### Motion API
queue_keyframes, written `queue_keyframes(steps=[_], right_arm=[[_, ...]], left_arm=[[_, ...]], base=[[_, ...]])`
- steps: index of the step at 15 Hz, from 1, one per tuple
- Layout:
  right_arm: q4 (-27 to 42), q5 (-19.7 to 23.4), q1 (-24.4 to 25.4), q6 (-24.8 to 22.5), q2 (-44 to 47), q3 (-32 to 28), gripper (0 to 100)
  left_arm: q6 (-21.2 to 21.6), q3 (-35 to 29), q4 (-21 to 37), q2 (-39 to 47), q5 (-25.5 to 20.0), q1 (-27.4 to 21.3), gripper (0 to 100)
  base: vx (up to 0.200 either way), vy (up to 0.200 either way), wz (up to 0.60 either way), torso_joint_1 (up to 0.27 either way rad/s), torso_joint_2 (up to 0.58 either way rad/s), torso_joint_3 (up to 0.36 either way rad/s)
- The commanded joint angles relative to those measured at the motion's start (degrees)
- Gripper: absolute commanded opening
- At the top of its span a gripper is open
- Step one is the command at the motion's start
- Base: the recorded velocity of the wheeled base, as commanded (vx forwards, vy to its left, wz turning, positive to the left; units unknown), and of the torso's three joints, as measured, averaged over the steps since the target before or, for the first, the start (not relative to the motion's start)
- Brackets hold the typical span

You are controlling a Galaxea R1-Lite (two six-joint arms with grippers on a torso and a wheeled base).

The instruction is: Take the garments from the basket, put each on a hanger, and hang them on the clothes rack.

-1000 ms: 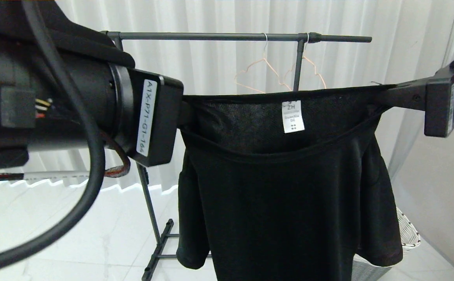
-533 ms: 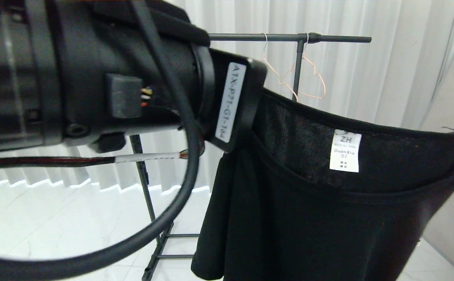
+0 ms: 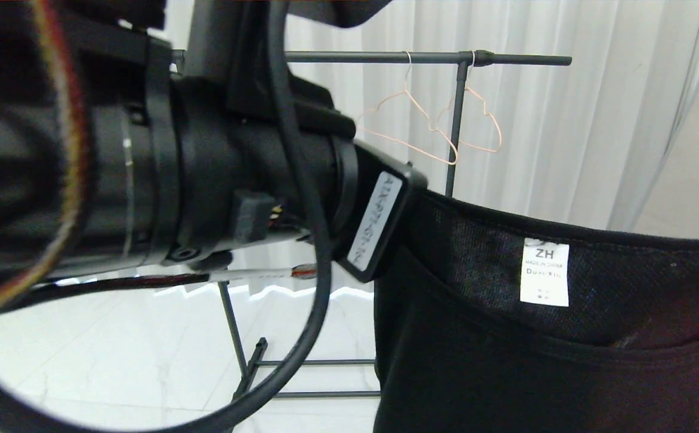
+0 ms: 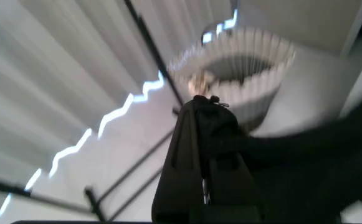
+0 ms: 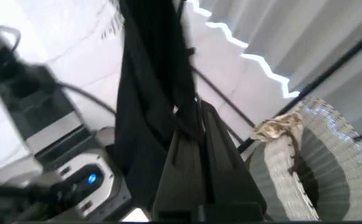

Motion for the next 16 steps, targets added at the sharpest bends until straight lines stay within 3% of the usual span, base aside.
queue_keyframes(steps=[1,2,4,5,9,14,16], right_arm=[[-3.54,0.34,-4.82,-0.11,1.80,0.11,0],[-5.91,0.51,-5.70,-0.11,2.51,0.11,0],[-14.09,1.65,-8.07,-0.29,6.81,-1.03,0],[-15.93,2.44,-8.07,-0.29,8.22,-1.91,0],[-19.53,7.63,-7.99,-0.38,11.29,-4.46,0],[-17.25,6.84,-8.25,-0.29,8.48,-2.97,0],[-9.25,6.66,-8.87,-0.20,2.59,-0.51,0]], left_arm=[[-1.39,0.49,4.98,-4.72,0.06,-0.35,0],[-2.54,0.49,7.00,-5.68,0.06,-0.53,0],[-7.11,0.49,16.14,-9.81,0.06,-5.71,0],[-8.95,0.58,17.98,-10.43,0.06,-8.17,0],[-16.69,0.49,18.34,-10.34,0.06,-14.85,0],[-18.18,1.02,18.34,-10.25,1.12,-14.68,0],[-18.18,0.40,17.19,-8.76,5.42,-10.02,0]], base=[[0.000,0.000,0.00,0.000,0.00,0.000],[0.000,0.000,0.00,0.000,0.00,0.000],[0.000,0.000,0.00,0.000,0.00,0.000],[0.000,0.000,0.00,0.000,0.00,0.000],[0.000,0.000,0.00,0.000,0.00,0.000],[0.000,0.000,0.00,0.000,0.00,0.000],[0.000,0.000,0.00,0.000,0.00,0.000]])
